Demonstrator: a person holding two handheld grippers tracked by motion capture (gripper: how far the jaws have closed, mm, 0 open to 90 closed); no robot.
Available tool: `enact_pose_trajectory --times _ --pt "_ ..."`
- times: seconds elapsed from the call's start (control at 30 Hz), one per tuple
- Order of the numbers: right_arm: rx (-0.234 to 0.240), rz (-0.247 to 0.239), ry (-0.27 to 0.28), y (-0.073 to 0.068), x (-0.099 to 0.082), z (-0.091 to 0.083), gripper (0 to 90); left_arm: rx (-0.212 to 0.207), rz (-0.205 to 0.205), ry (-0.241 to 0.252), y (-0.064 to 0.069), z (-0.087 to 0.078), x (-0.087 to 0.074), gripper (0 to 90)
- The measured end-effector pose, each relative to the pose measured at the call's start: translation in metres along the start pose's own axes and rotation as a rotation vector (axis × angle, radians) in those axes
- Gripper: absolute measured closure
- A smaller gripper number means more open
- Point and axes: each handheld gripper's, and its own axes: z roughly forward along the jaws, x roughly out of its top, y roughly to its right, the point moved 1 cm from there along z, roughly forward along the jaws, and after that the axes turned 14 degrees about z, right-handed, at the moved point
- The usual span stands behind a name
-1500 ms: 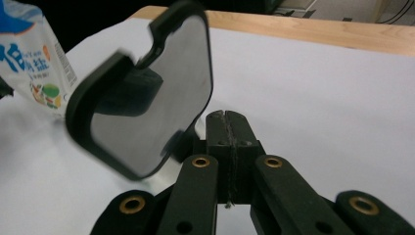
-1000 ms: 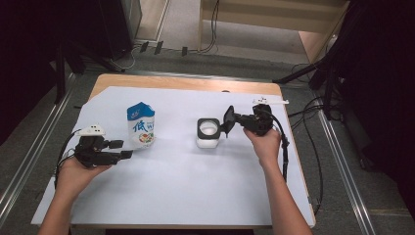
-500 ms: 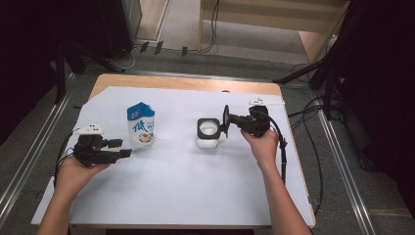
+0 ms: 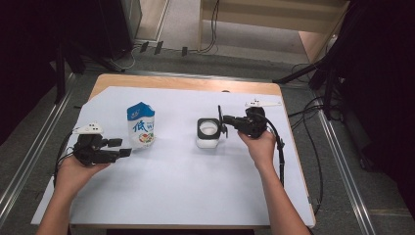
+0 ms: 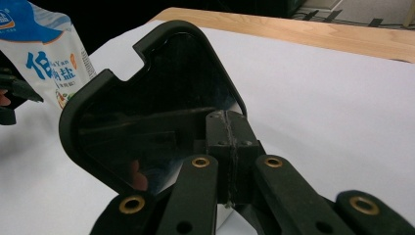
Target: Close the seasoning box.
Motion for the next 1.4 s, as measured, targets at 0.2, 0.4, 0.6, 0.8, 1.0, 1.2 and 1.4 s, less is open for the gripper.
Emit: enact_pose_trajectory --times 0.2,0.4,0.6,0.8,1.0,1.2,1.4 --pt "0.004 -0.008 -0.007 -0.002 -0.001 0.003 90.0 0.002 0.0 0.002 0.0 0.001 0.0 38.4" --pt "0.008 -0.034 -0.038 -0.008 -0.005 0.012 90.0 0.001 -0.003 0.003 0.0 0.001 0.0 38.3" --pt "0.008 -0.05 -0.03 -0.011 -0.004 0.01 86.4 -0.001 -0.005 0.003 0.0 0.001 -0.001 38.3" --pt "-0.004 -0.049 -0.014 -0.005 -0.002 0.004 74.8 0.001 0.0 -0.002 0.0 0.003 -0.001 38.3" --pt "-0.028 -0.044 0.005 0.002 -0.002 -0.005 69.2 -0.005 -0.007 -0.01 -0.001 0.005 -0.001 38.4" --pt "-0.071 -0.044 0.036 0.013 -0.004 -0.015 64.2 0.0 -0.015 -0.015 -0.004 0.008 -0.002 38.4" --pt "-0.124 -0.032 0.053 0.029 -0.008 -0.023 63.3 0.004 -0.02 -0.022 -0.005 0.012 -0.002 38.5"
